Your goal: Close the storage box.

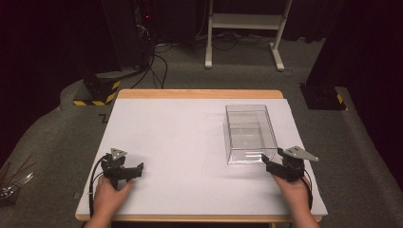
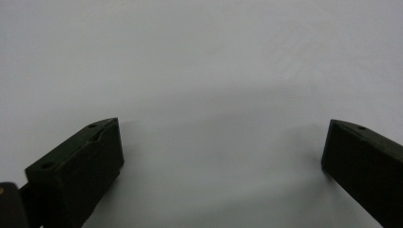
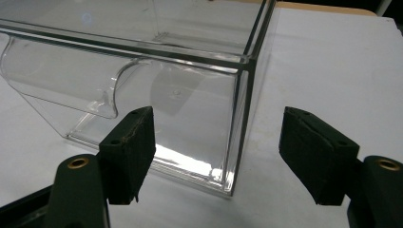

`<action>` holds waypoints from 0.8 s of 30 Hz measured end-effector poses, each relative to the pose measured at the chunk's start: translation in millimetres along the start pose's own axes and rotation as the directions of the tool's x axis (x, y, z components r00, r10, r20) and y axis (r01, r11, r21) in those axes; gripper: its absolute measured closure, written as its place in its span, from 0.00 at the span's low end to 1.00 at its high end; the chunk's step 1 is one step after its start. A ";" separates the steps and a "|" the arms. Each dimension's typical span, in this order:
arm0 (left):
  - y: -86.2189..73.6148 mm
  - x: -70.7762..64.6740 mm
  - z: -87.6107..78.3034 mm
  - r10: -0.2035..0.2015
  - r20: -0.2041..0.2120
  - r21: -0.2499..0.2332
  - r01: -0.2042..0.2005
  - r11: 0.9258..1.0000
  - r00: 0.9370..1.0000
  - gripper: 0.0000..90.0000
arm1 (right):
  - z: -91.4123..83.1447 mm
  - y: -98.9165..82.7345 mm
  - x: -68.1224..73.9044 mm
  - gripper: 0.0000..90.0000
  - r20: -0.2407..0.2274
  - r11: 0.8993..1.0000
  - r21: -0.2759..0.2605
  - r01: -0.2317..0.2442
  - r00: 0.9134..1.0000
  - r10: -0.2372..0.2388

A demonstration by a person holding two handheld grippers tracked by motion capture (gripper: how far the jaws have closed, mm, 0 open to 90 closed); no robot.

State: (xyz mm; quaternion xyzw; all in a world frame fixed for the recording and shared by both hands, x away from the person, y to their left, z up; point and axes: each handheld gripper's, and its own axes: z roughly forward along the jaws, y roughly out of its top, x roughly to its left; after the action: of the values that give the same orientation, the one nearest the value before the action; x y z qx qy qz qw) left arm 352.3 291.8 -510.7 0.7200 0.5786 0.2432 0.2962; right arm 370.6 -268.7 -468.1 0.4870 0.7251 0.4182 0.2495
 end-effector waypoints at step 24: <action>0.0 0.0 -0.1 0.002 0.000 0.001 -0.002 1.000 1.000 0.00 | 13.3 6.1 -12.2 0.32 0.018 0.999 0.004 -0.043 0.999 0.043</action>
State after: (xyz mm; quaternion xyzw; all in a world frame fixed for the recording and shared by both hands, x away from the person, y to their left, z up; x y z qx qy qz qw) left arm 352.2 291.9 -510.6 0.7207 0.5780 0.2434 0.2955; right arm 388.8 -273.9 -470.5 0.5068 0.7130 0.4175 0.2461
